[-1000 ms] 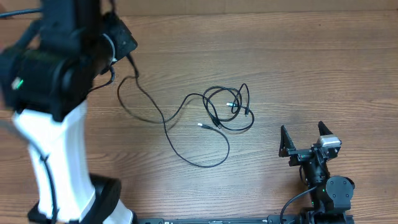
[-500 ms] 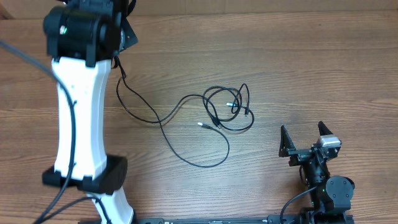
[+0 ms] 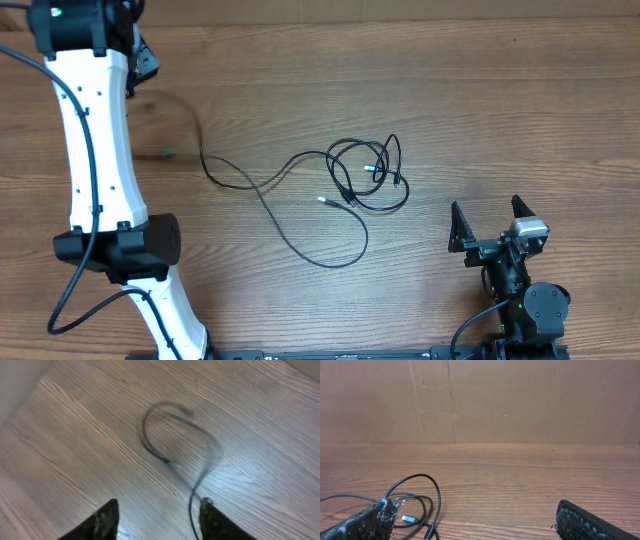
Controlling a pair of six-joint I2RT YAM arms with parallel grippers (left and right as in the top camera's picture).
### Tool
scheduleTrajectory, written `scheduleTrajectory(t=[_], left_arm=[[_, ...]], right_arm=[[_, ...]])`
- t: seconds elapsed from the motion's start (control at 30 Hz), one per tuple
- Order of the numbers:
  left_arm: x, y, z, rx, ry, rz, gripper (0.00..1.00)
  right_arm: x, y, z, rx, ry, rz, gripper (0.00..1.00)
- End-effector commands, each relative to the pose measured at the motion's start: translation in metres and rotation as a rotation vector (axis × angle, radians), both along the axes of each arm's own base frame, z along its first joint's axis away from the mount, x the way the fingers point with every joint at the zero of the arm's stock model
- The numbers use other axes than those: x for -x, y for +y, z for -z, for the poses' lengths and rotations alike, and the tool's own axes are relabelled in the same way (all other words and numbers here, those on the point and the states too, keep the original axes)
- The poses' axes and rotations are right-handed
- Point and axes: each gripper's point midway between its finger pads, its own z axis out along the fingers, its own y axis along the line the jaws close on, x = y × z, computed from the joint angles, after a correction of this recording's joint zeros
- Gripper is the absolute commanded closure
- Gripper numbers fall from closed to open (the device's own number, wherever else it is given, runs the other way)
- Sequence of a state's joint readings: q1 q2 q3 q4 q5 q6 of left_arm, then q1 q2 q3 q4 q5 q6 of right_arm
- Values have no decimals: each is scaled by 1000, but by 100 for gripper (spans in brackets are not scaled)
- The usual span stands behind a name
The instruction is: Untangle cables
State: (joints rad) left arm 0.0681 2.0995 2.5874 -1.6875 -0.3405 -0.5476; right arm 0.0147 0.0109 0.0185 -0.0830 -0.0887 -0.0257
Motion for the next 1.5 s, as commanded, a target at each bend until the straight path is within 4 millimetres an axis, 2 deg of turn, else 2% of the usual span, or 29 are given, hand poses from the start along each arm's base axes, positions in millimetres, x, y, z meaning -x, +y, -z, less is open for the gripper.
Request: scheduleTrajectory(t=[0.0, 0.17, 0.23, 0.33, 0.47, 0.6, 0.7, 0.83, 0.93, 1.03, 1.2, 1.33, 1.4, 1.47], left_arm=[[-9, -37, 16, 171, 34, 176, 48], [-10, -100, 20, 387, 42, 497, 46], [-7, -117, 26, 424, 68, 559, 46], [1, -134, 48, 422, 158, 617, 46], [17, -144, 87, 343, 324, 682, 44], [31, -160, 126, 305, 451, 817, 33], [33, -173, 152, 296, 483, 884, 30], [21, -189, 187, 277, 442, 923, 22], [12, -200, 211, 273, 392, 949, 22], [14, -211, 231, 295, 375, 975, 23], [36, -219, 256, 276, 443, 1107, 22], [51, -223, 268, 274, 493, 1159, 21], [55, -222, 273, 274, 501, 1159, 26], [55, -221, 276, 266, 503, 1157, 41]], right_arm=[[0, -2, 2, 6, -3, 11, 0], [0, -2, 2, 6, -3, 11, 0], [0, -2, 2, 6, -3, 11, 0], [0, -2, 2, 6, -3, 11, 0], [0, -2, 2, 6, -3, 11, 0], [0, -2, 2, 6, -3, 11, 0], [0, -2, 2, 6, -3, 11, 0], [0, -2, 2, 6, -3, 11, 0], [0, -2, 2, 6, -3, 11, 0], [0, -2, 2, 6, -3, 11, 0], [0, -2, 2, 6, -3, 11, 0], [0, -2, 2, 6, -3, 11, 0], [0, -2, 2, 6, -3, 11, 0], [0, -2, 2, 6, -3, 11, 0]])
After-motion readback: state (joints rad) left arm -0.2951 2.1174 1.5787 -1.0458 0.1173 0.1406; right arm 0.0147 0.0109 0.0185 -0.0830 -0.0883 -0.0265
